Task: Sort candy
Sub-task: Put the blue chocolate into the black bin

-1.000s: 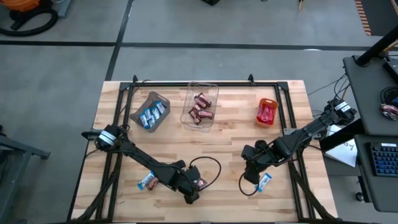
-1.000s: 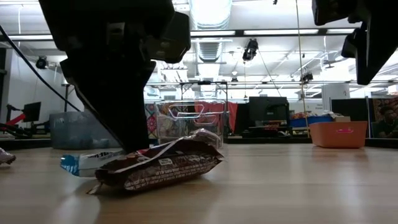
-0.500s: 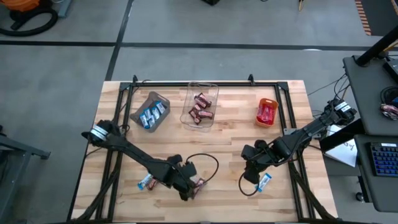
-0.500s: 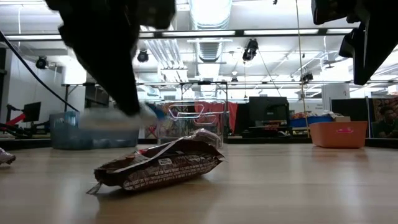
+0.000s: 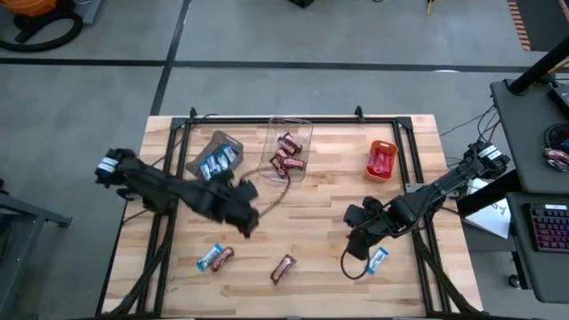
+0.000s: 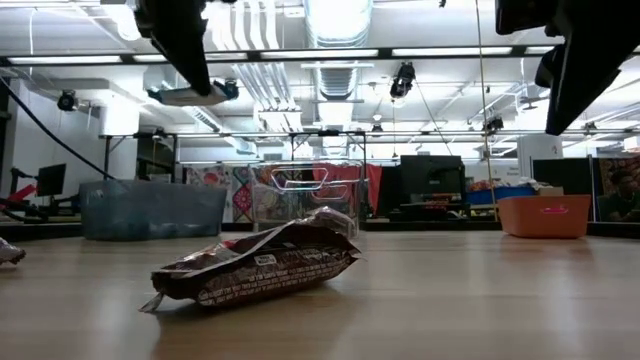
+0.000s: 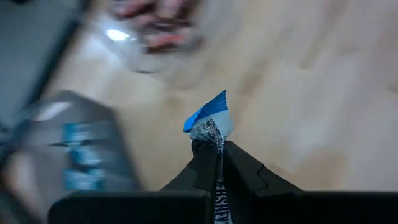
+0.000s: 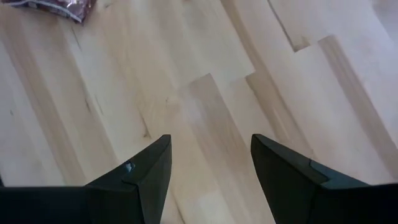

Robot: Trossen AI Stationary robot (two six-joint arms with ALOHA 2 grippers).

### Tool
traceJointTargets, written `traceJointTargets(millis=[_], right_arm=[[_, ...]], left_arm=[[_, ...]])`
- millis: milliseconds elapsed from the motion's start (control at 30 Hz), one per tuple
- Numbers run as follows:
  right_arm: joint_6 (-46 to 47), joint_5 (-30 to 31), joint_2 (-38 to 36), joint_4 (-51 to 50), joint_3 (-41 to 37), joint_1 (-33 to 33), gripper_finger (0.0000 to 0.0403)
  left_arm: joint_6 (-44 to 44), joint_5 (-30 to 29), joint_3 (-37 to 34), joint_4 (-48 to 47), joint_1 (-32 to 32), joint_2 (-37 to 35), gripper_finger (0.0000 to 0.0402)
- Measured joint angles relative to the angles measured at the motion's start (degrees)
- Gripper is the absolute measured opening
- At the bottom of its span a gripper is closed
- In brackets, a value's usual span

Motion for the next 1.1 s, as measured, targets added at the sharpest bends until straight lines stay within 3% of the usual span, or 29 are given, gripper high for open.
traceJointTargets(millis=[233, 400, 633, 733, 900, 1100], right_arm=[[0.1, 3.2, 0.0, 0.1, 0.0, 0.0, 0.0212], [0.0, 6.3, 0.0, 0.2, 0.0, 0.0, 0.0212], [-0.6, 8.5, 0.0, 0.2, 0.0, 0.0, 0.0212], [-0.7, 10.1, 0.0, 0.3, 0.0, 0.0, 0.0212], [-0.7, 10.7, 0.0, 0.4, 0.0, 0.0, 0.0212], [-0.7, 10.7, 0.0, 0.4, 0.0, 0.0, 0.0212]], left_arm=[[9.9, -1.9, -7.5, -0.5, 13.8, -8.2, 0.0], [19.9, -1.0, -15.8, 4.3, 26.6, -14.0, 0.0], [35.9, 11.6, -26.4, 19.8, 44.7, -17.2, 0.0], [39.7, 14.3, -29.1, 24.4, 50.4, -16.3, 0.0], [41.3, 14.7, -30.3, 25.5, 55.6, -13.6, 0.0], [42.4, 14.7, -30.0, 25.8, 56.2, -10.9, 0.0012]])
